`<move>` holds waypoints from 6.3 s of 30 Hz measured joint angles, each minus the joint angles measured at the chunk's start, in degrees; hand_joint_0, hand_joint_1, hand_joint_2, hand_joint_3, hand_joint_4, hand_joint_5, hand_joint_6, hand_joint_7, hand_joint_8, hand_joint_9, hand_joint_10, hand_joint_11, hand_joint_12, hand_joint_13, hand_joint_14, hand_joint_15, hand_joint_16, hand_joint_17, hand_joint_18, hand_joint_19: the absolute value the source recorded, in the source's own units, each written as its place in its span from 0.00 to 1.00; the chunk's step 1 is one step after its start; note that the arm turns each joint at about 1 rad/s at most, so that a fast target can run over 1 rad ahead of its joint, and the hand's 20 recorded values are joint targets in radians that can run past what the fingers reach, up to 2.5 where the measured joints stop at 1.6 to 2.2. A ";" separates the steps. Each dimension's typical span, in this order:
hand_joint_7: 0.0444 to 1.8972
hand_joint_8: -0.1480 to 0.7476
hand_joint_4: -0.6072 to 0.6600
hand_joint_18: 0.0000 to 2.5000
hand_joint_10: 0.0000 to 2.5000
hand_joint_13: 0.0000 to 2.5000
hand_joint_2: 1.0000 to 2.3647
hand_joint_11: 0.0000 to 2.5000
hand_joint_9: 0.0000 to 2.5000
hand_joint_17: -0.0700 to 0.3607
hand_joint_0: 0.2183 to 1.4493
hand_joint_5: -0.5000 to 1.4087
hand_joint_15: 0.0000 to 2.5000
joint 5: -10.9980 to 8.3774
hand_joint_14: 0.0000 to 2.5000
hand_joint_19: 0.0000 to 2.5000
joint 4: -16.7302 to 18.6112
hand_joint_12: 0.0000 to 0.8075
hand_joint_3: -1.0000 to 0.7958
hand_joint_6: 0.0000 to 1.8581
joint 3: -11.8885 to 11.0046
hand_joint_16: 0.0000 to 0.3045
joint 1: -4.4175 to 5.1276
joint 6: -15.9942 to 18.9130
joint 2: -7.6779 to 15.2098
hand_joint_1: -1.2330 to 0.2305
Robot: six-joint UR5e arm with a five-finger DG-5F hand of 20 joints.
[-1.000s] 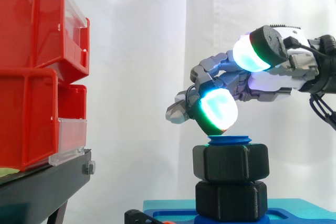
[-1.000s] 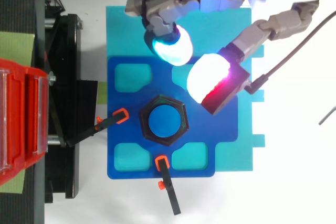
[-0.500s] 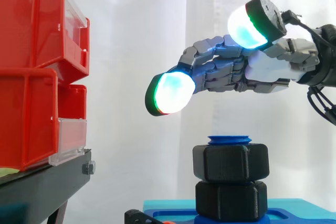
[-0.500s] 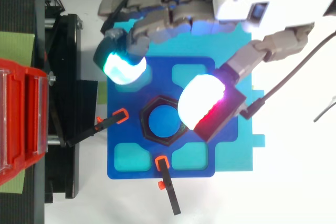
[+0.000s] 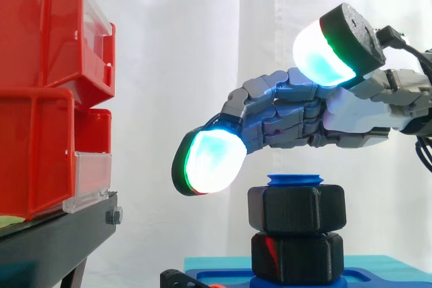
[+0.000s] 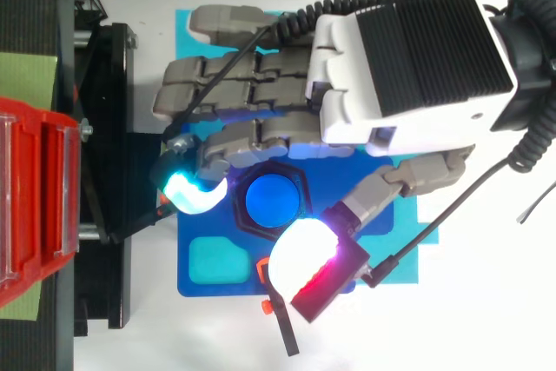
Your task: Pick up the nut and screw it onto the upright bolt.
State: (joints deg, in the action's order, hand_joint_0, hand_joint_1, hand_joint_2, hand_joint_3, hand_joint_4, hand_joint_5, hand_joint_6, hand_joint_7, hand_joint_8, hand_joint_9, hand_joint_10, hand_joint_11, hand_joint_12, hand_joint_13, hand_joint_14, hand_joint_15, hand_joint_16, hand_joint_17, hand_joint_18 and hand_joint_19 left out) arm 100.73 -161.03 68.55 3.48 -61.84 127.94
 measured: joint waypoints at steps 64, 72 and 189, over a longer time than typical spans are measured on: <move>0.43 0.44 0.69 0.04 0.00 0.16 0.00 0.00 0.30 0.32 0.23 0.21 0.00 6.23 0.00 0.00 0.17 0.34 0.28 0.27 -1.89 0.10 -5.01 -0.56 -0.09 0.71; 0.37 0.42 0.66 0.00 0.00 0.11 0.00 0.00 0.24 0.35 0.22 0.19 0.00 6.46 0.00 0.00 0.61 0.38 0.28 0.27 -2.30 0.12 -4.10 -1.28 -0.06 0.73; 0.42 0.42 0.69 0.00 0.00 0.10 0.00 0.00 0.25 0.35 0.23 0.21 0.00 5.35 0.00 0.00 9.60 0.37 0.28 0.27 3.74 0.12 -1.95 4.18 0.04 0.68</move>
State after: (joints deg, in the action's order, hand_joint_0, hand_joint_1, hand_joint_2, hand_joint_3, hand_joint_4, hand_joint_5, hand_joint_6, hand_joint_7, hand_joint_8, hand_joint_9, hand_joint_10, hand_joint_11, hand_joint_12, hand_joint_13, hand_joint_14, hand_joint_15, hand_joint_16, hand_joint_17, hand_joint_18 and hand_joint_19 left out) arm 106.08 -151.43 72.28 1.53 -57.66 127.97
